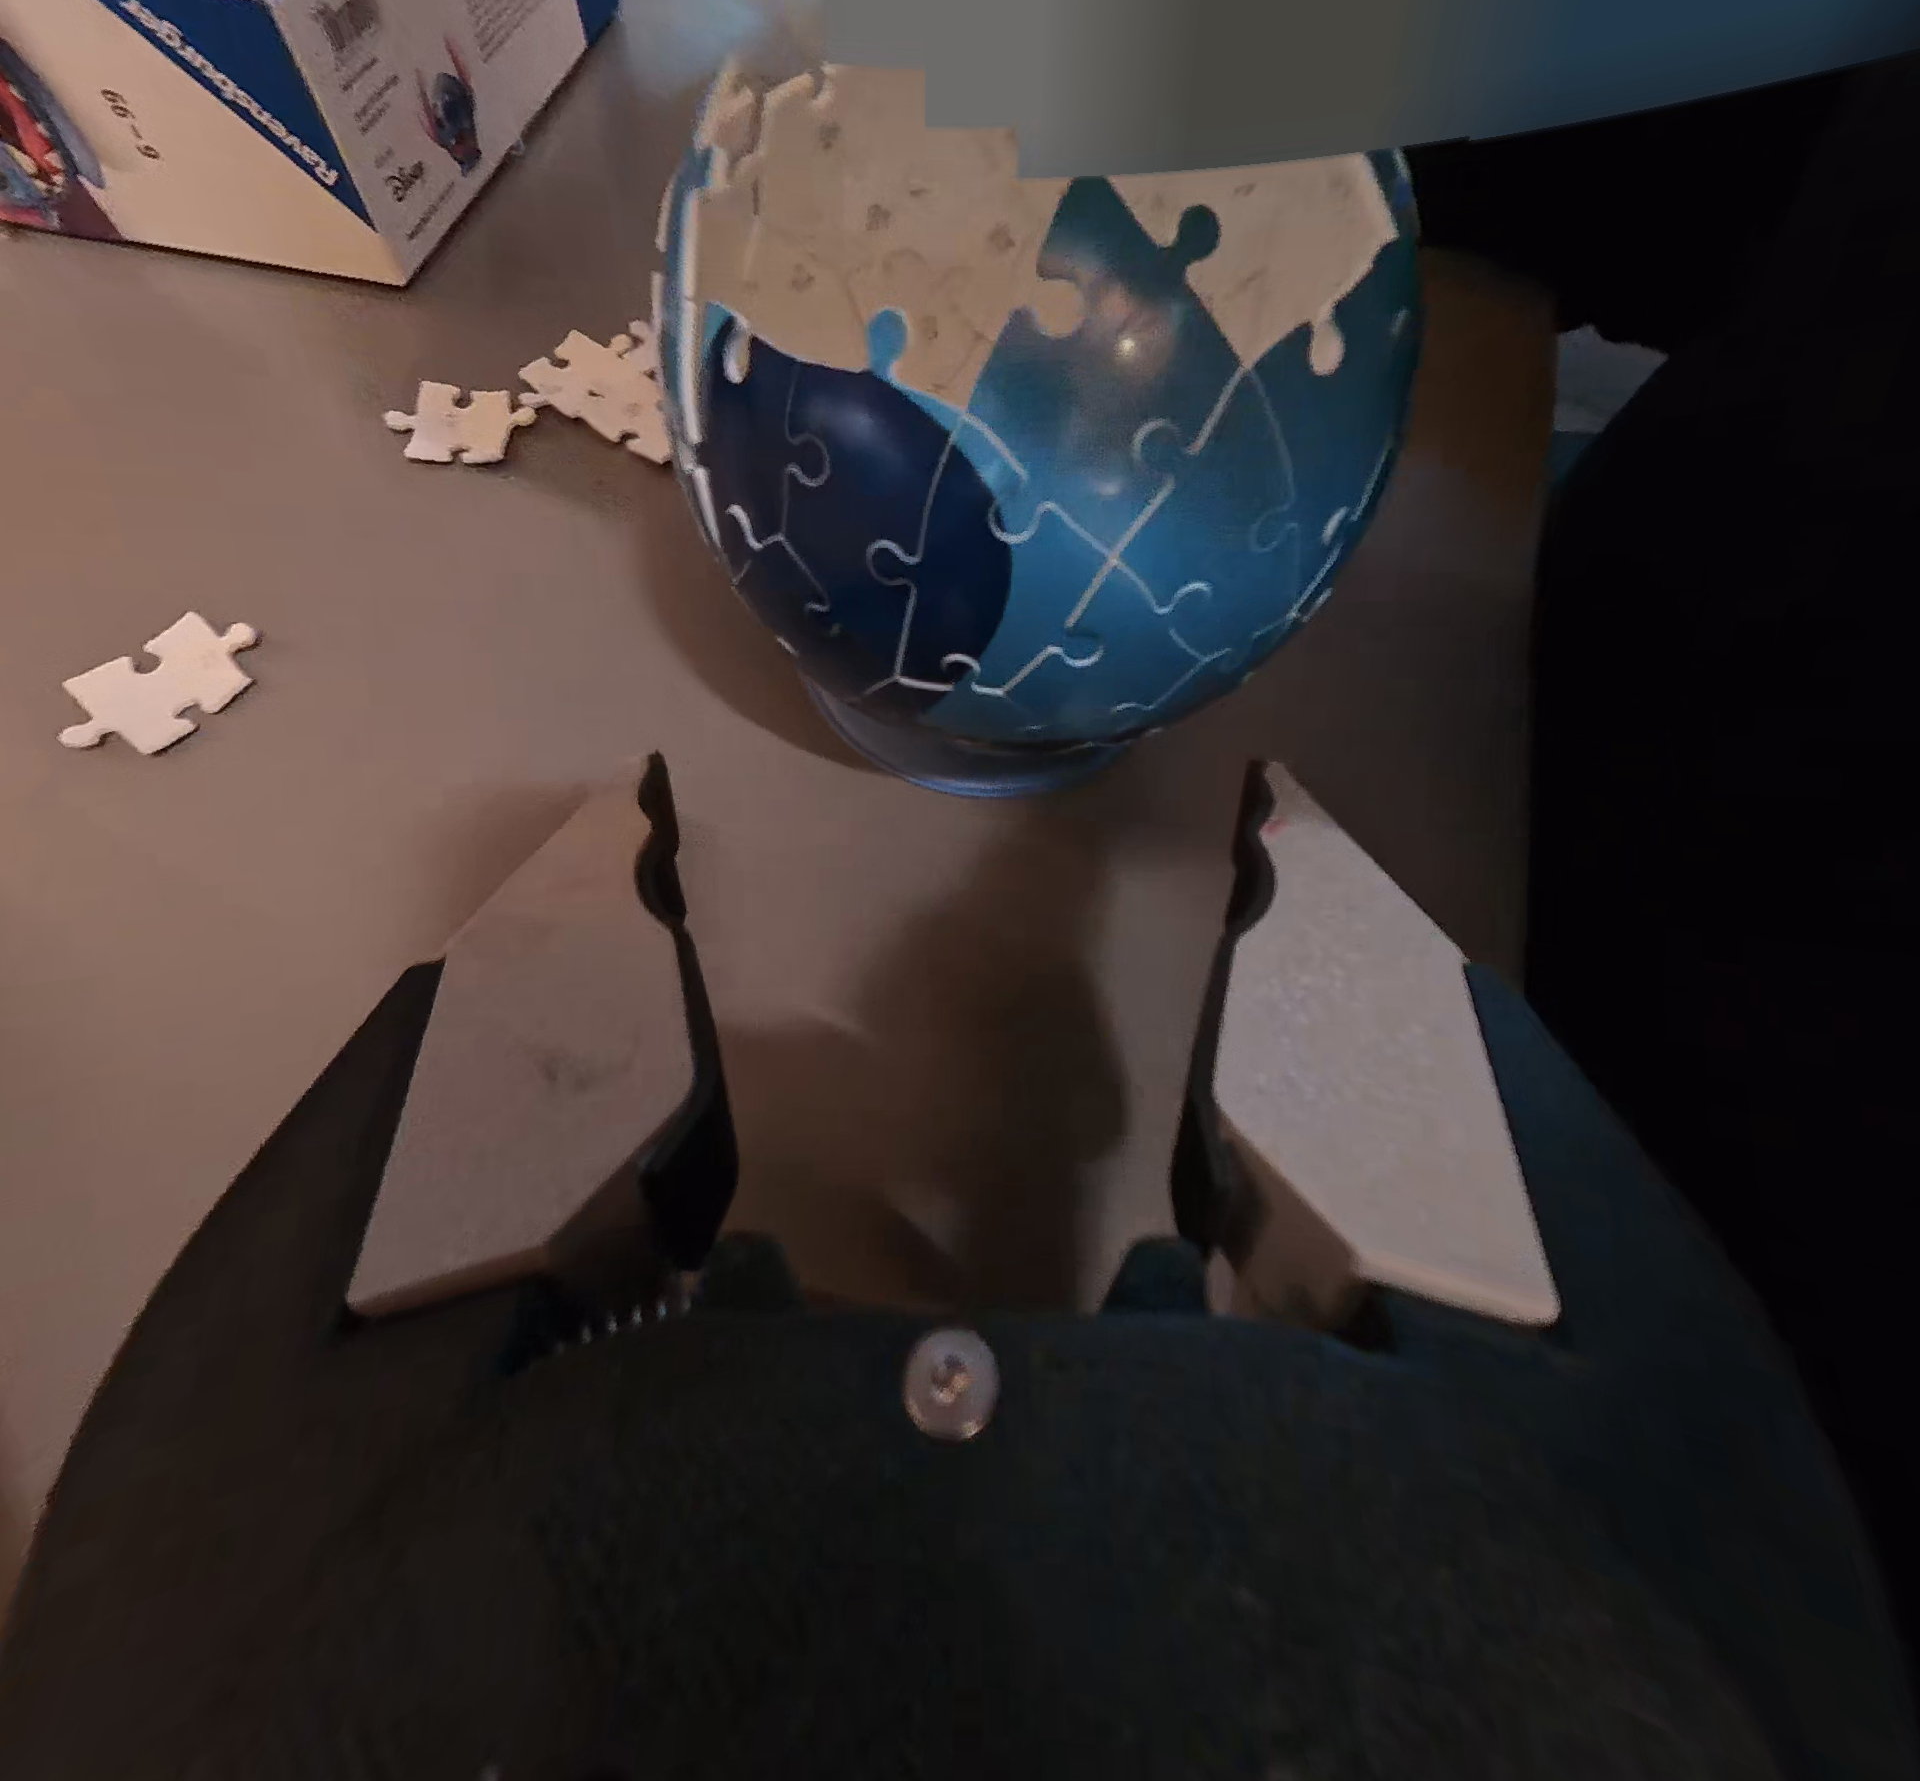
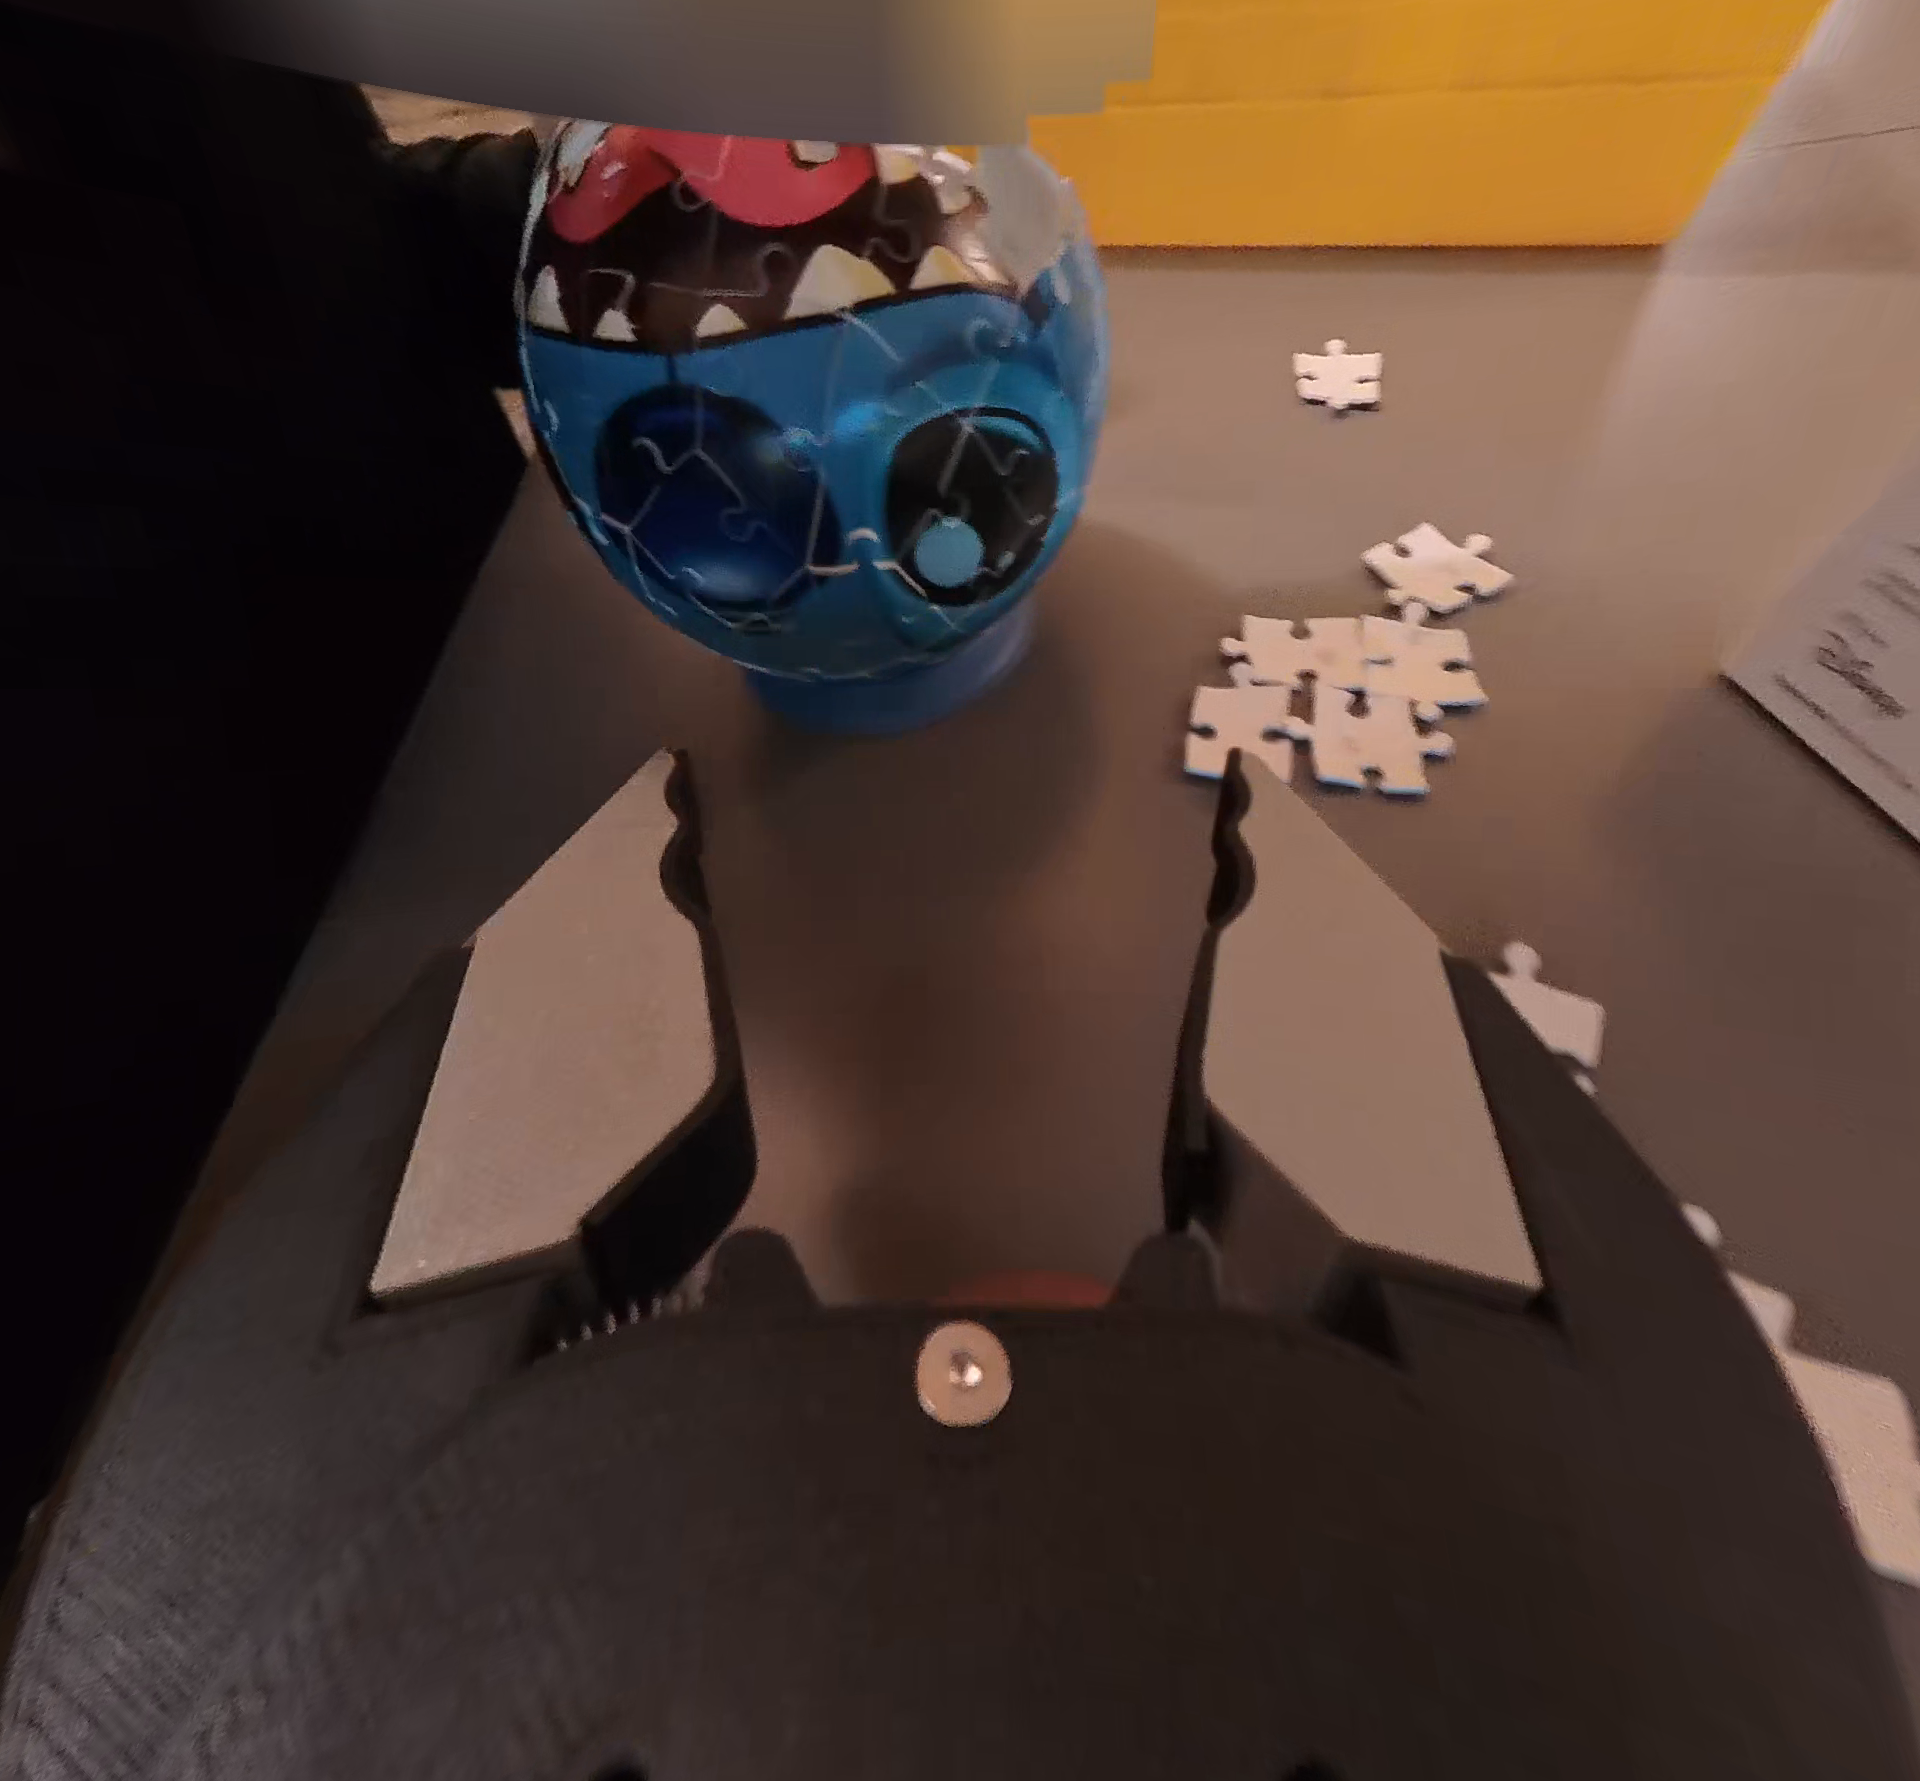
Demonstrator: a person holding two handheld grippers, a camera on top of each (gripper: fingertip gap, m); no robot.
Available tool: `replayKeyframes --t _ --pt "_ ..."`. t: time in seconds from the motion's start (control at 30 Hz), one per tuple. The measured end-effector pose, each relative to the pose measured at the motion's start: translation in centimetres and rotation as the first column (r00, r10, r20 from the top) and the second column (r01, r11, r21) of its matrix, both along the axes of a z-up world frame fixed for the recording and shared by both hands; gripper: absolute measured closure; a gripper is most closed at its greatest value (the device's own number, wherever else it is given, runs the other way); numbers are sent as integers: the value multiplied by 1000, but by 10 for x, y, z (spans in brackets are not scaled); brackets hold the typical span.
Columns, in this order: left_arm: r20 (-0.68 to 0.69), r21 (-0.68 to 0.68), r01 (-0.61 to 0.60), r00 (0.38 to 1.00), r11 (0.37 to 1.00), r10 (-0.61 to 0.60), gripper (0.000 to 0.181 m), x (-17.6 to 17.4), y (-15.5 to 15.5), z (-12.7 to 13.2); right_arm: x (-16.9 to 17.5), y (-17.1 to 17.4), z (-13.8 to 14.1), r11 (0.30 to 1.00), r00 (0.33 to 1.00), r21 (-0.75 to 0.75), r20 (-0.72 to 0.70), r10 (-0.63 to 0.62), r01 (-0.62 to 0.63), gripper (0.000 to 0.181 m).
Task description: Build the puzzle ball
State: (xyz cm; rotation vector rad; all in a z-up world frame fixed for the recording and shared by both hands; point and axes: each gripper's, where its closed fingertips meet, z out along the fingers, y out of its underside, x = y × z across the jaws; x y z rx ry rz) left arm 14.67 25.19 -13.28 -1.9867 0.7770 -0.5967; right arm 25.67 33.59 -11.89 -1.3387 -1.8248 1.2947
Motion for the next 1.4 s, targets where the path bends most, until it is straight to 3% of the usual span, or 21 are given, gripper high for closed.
replayKeyframes --t 0.1,0.33,0.57,0.87,1.2,1.4 --pt "-2 -12 13 1000 1000 -13 76 1 -1 -1 -5 -11 -4 999 999 10 23 49 -49 84" --pt "235 18 13 972 1000 -17 88 -10 -2 27 -5 1 8 995 999 -86 -29 40 -43 89" --pt "195 79 33 980 996 -48 87 -6 -8 29 4 14 27 980 992 -193 -125 19 -43 96" --pt "211 83 18 977 996 -35 87 -8 -6 31 6 17 30 959 991 -275 -129 35 -70 99" --pt "202 91 37 978 995 -55 83 -5 -9 31 7 17 33 951 989 -300 -144 35 -78 103" --pt "187 104 55 979 993 -74 79 -3 -11 31 7 14 31 970 989 -237 -144 18 -52 101"
